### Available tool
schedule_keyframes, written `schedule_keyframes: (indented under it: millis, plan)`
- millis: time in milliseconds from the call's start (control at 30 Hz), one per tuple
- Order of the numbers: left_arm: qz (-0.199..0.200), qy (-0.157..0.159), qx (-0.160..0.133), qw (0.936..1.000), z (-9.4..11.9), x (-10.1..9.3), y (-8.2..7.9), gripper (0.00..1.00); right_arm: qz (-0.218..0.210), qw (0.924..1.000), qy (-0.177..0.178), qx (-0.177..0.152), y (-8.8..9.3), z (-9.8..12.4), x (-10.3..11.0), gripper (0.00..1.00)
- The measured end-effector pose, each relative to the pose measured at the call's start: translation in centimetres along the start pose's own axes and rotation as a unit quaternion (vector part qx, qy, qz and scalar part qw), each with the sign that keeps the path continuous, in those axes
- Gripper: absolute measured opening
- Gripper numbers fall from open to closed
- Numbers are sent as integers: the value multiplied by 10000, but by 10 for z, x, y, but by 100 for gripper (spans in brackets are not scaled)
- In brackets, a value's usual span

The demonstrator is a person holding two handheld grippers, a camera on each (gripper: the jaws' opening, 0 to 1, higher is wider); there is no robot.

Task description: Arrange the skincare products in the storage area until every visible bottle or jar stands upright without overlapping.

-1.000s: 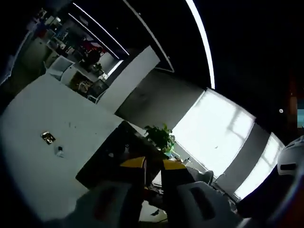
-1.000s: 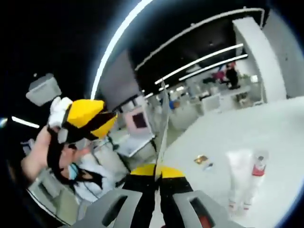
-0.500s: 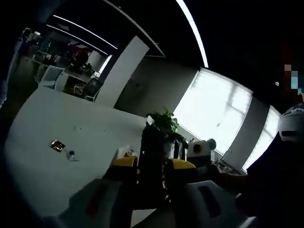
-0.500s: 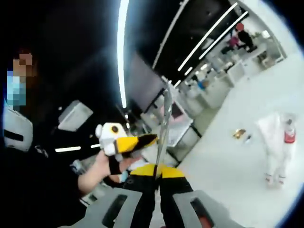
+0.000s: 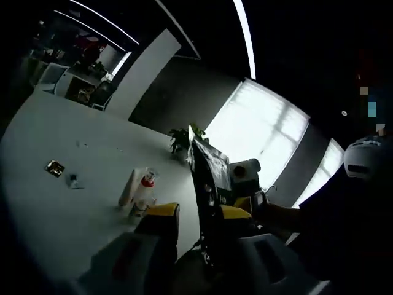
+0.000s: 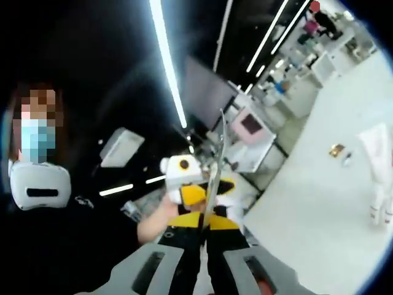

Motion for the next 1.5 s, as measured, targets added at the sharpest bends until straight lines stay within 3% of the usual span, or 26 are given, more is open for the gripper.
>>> schedule_keyframes:
  millis: [133, 300, 433, 533, 667, 800, 900, 1033, 1100, 1233, 1500]
  plan:
    - [137, 137, -66, 9998, 5, -2, 2, 12, -88, 9999, 16, 72, 2, -2, 0, 0]
    - [316, 86, -60, 9994, 9, -1, 4, 7, -154, 9997, 39, 170, 4, -2, 0, 0]
    - [472, 123, -72, 9988, 10, -1, 5, 2, -126, 9995, 255, 147, 5, -1, -7, 0]
    - [341, -92, -13, 9994, 8, 3, 9, 2, 298, 9976, 579, 217, 5, -1, -14, 0]
    - [540, -107, -105, 9984, 7, 5, 7, 2, 614, 9958, 678, 90, 0, 0, -13, 0]
    - [603, -80, -151, 9980, 5, 6, 6, 2, 875, 9936, 714, 95, -2, 1, -12, 6]
    - [682, -73, -188, 9975, 4, 8, 6, 1, 1001, 9915, 817, 121, -1, 3, -14, 17]
    - [821, -97, -194, 9964, 2, 14, 9, 1, 1431, 9831, 1103, 311, 5, 7, -20, 39]
    - [867, -141, -160, 9960, 0, 17, 11, 1, 1538, 9808, 1147, 358, 7, 8, -21, 45]
    - [964, -227, -113, 9950, -3, 26, 14, 1, 1733, 9749, 1347, 372, 12, 10, -26, 65]
    - [1186, -353, 57, 9923, -13, 51, 22, 1, 1736, 9681, 1770, 369, 20, 23, -42, 75]
Point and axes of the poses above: the point that each gripper's makers call its tool centre point, and the gripper's own axes: z roughly backward along the fingers, x roughly to its left, y roughly out of its underside, the point moved 5 cm from there along z, roughly backward along the fingers, and after that the axes turned 2 degrees about y, right-handed, at the moved point
